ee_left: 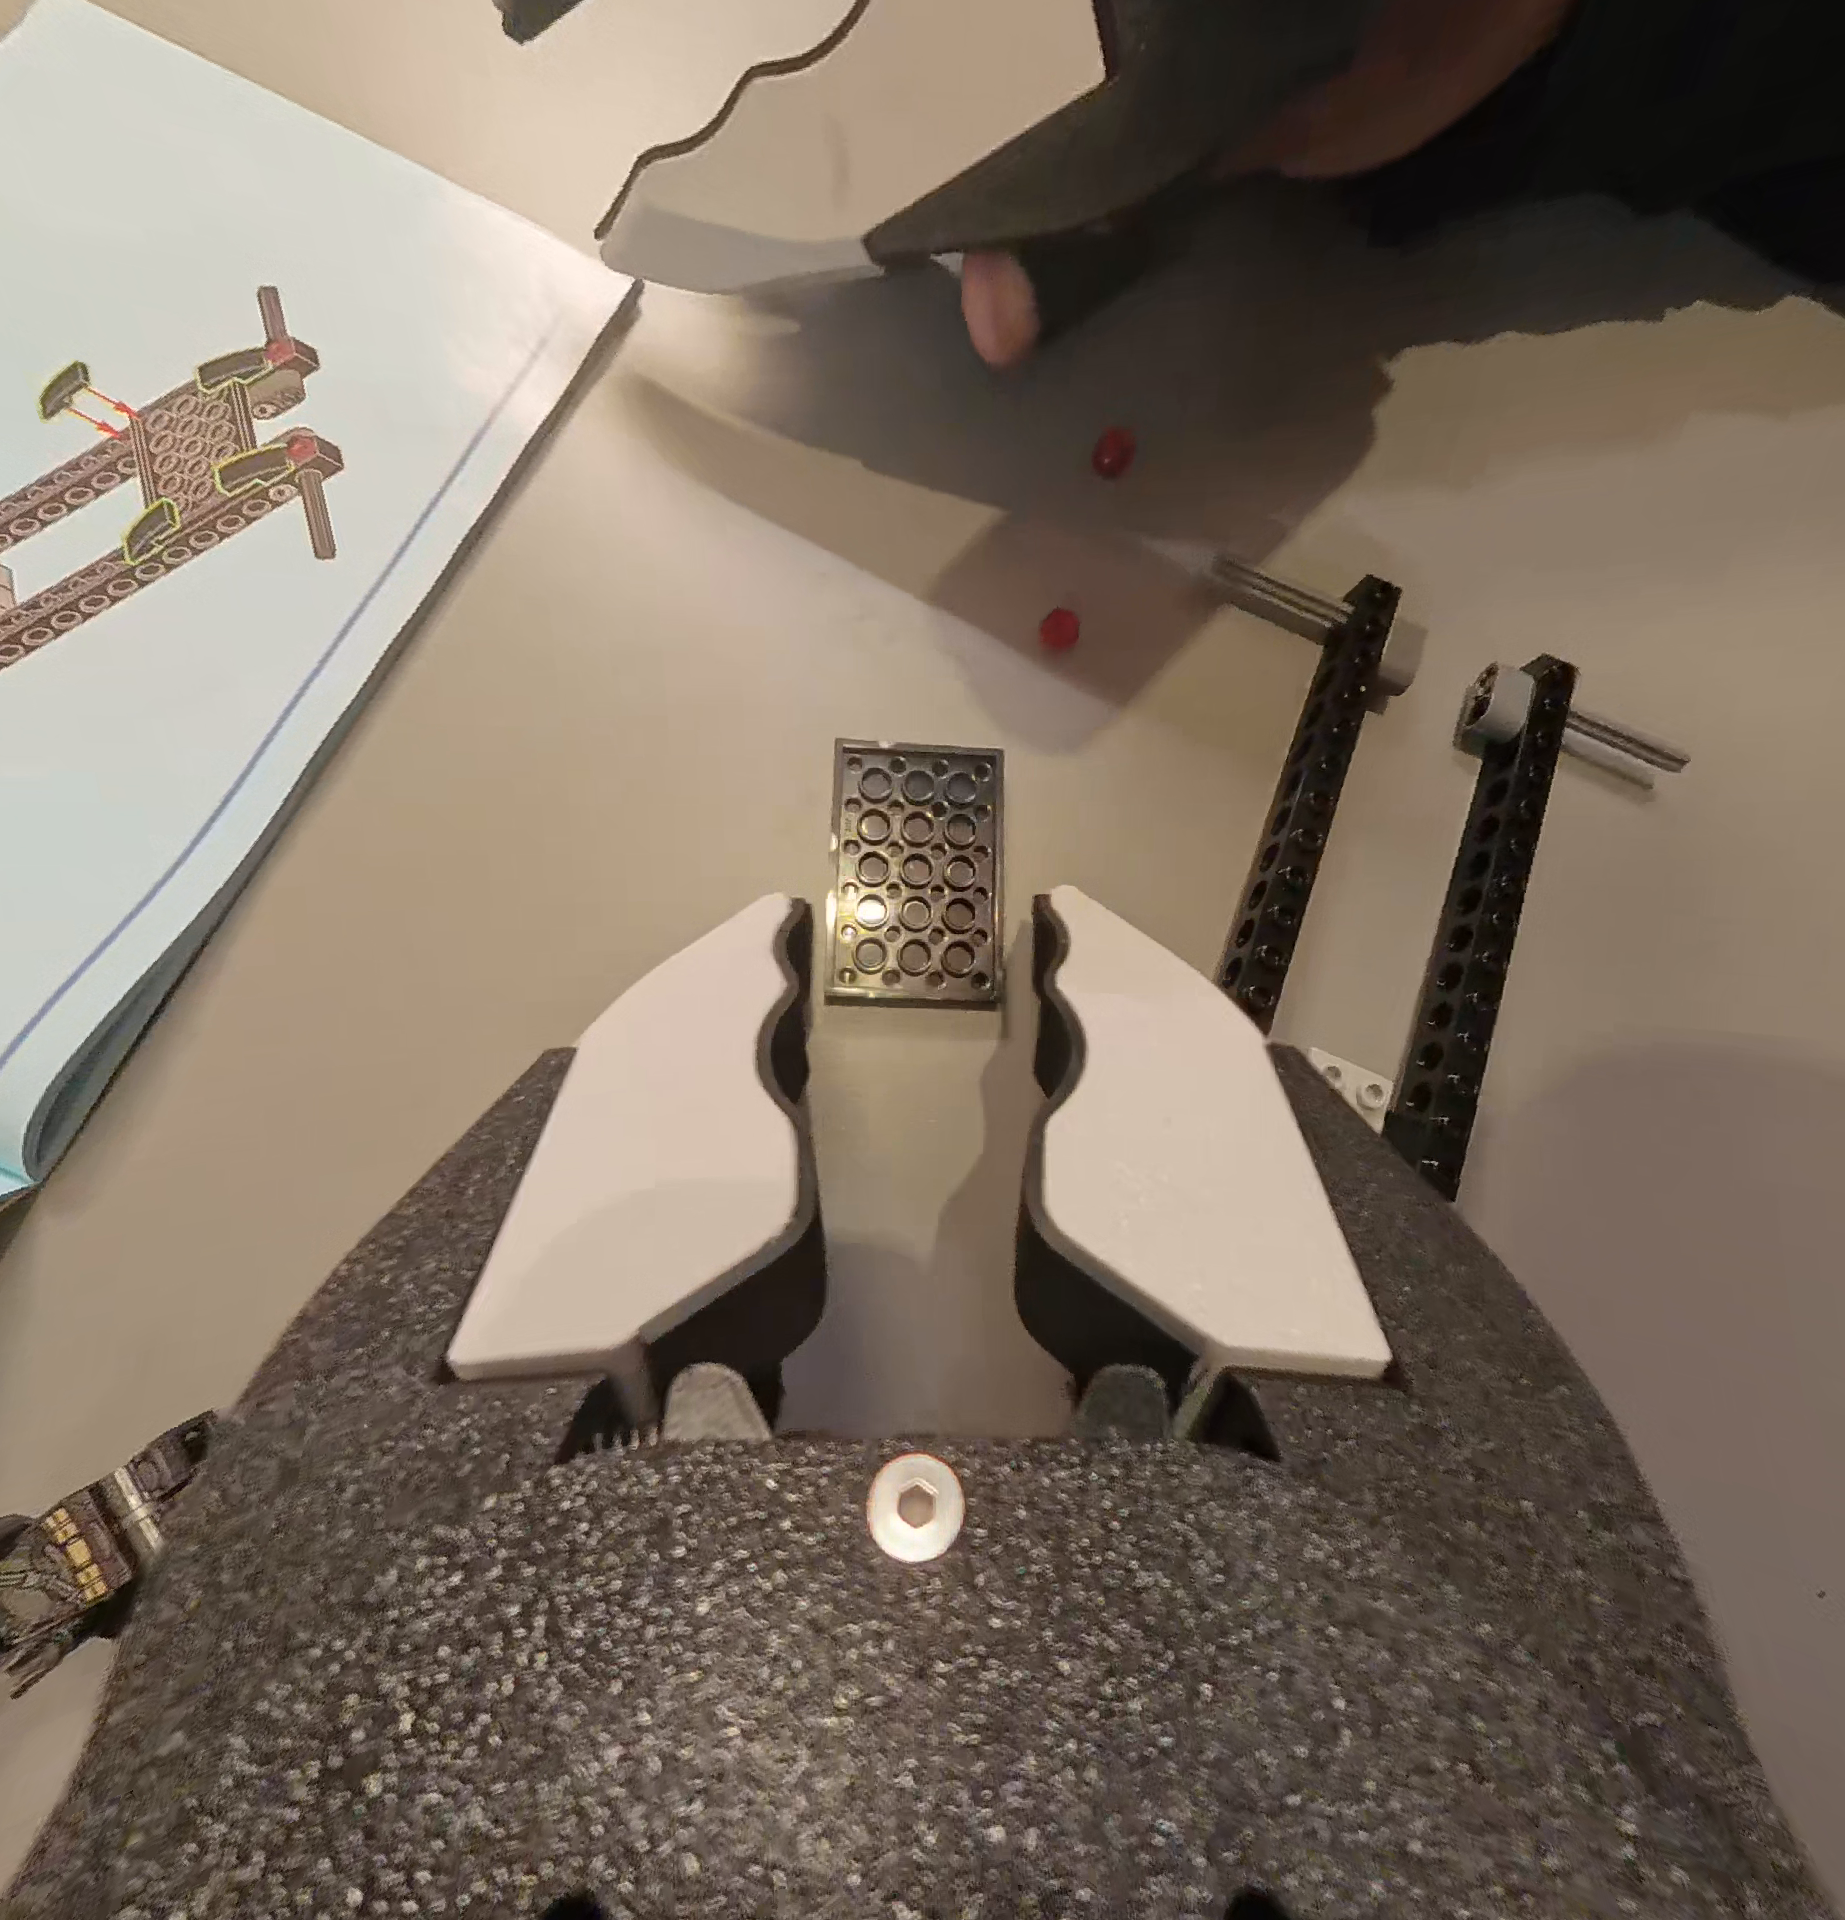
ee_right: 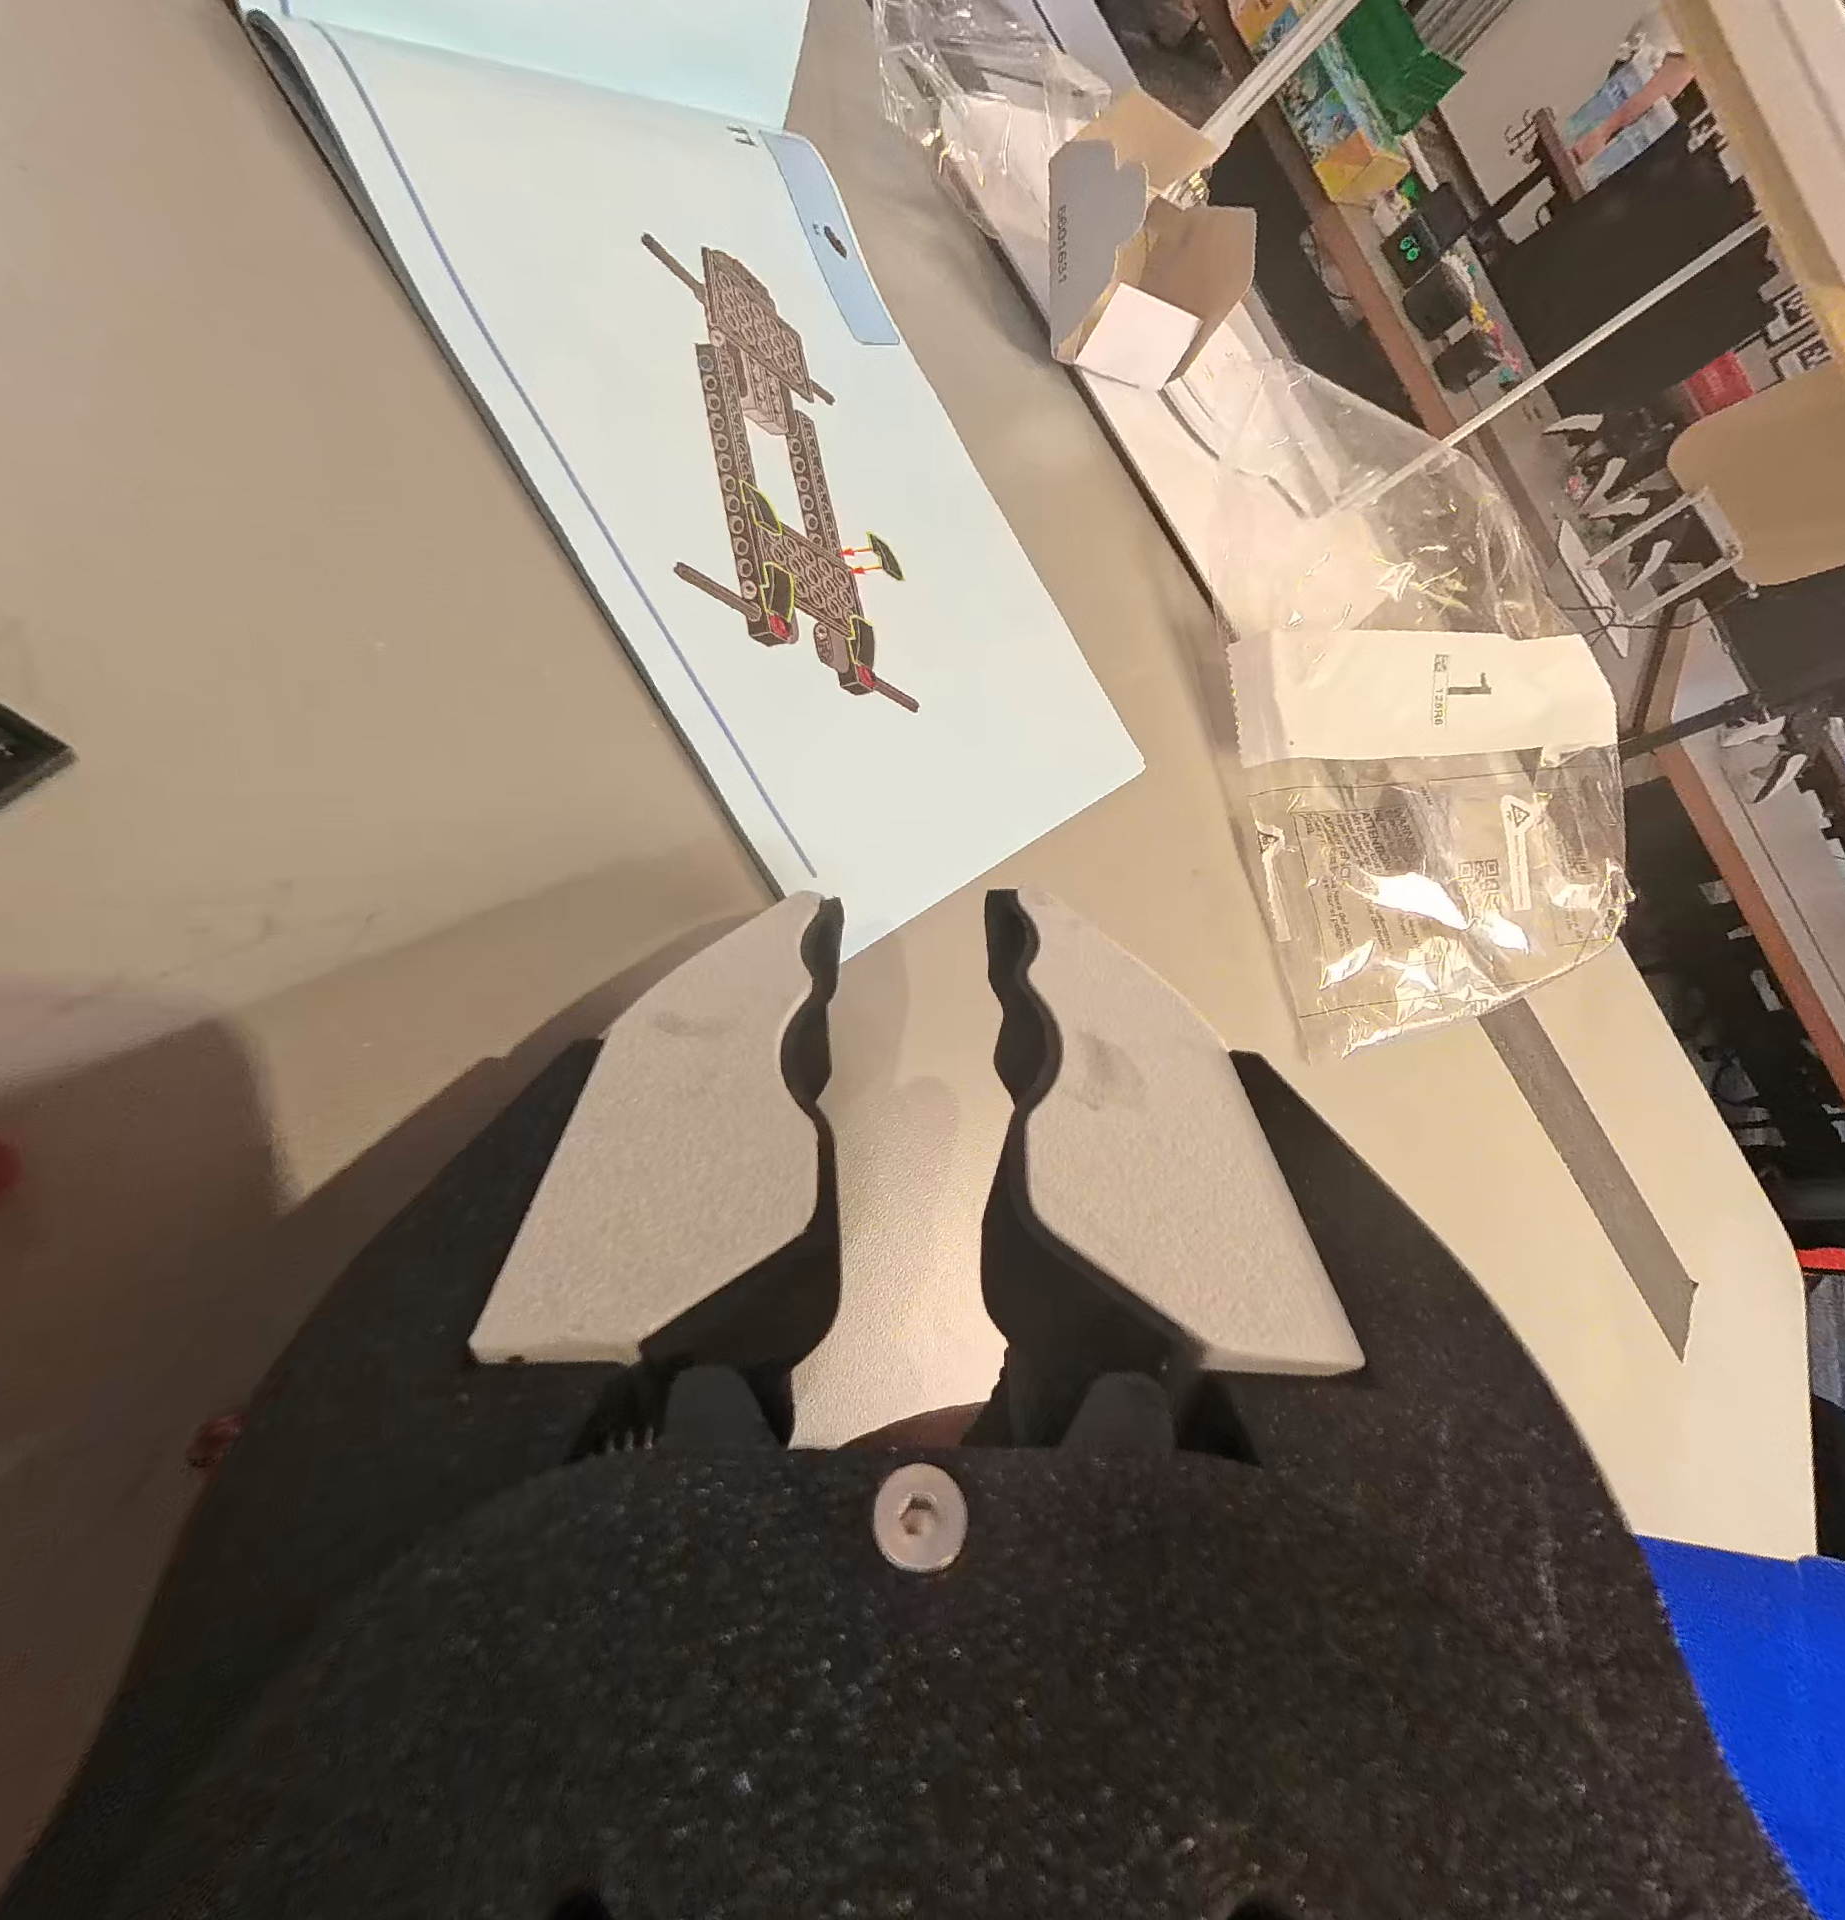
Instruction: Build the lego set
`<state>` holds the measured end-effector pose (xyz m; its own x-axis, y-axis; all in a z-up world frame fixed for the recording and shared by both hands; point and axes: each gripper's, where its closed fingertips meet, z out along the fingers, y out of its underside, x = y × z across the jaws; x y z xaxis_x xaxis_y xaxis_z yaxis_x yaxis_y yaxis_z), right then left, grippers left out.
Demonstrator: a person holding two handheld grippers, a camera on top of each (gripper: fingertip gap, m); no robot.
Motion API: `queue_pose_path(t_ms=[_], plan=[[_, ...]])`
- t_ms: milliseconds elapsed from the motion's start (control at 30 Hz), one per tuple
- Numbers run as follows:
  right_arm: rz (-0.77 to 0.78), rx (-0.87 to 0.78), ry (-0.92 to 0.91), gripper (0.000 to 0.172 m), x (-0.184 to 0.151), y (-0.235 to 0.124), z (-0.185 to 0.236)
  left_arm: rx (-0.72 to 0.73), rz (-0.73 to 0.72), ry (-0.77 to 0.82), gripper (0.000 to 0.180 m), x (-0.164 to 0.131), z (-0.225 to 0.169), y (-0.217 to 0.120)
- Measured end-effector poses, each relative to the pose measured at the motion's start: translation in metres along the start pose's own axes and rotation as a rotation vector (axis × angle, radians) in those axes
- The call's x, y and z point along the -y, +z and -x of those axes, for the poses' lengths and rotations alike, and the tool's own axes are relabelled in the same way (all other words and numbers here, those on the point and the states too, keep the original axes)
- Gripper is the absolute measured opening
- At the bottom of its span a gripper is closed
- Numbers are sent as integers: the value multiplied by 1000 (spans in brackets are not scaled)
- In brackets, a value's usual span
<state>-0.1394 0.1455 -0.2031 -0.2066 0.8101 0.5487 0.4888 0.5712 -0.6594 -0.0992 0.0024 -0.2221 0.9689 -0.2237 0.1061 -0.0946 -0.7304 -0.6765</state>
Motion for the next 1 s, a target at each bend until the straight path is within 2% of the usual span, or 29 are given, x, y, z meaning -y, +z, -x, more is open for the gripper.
queue_pose_path(t_ms=[67,233,433,567,633,733,800,1000], plan=[[-1,9,3,28,0,0,1,28,15,19,31,-1,2,1],[-12,46,4,28,1,-1,4,15,19,-27,31,2,1,2],[4,144,43,28,2,-6,14,43,-19,-227,30,10,11,0],[25,156,7,28,4,-11,17,64,-42,-330,30,11,17,-1],[32,161,-7,28,4,-13,19,19,-64,-339,31,15,11,-3],[45,176,-12,28,3,-13,22,46,-66,-329,35,15,15,-10],[47,181,-9,28,3,-13,23,57,-42,-324,37,10,19,-13],[68,223,22,28,2,-15,28,-31,36,-317,36,0,5,-6]])
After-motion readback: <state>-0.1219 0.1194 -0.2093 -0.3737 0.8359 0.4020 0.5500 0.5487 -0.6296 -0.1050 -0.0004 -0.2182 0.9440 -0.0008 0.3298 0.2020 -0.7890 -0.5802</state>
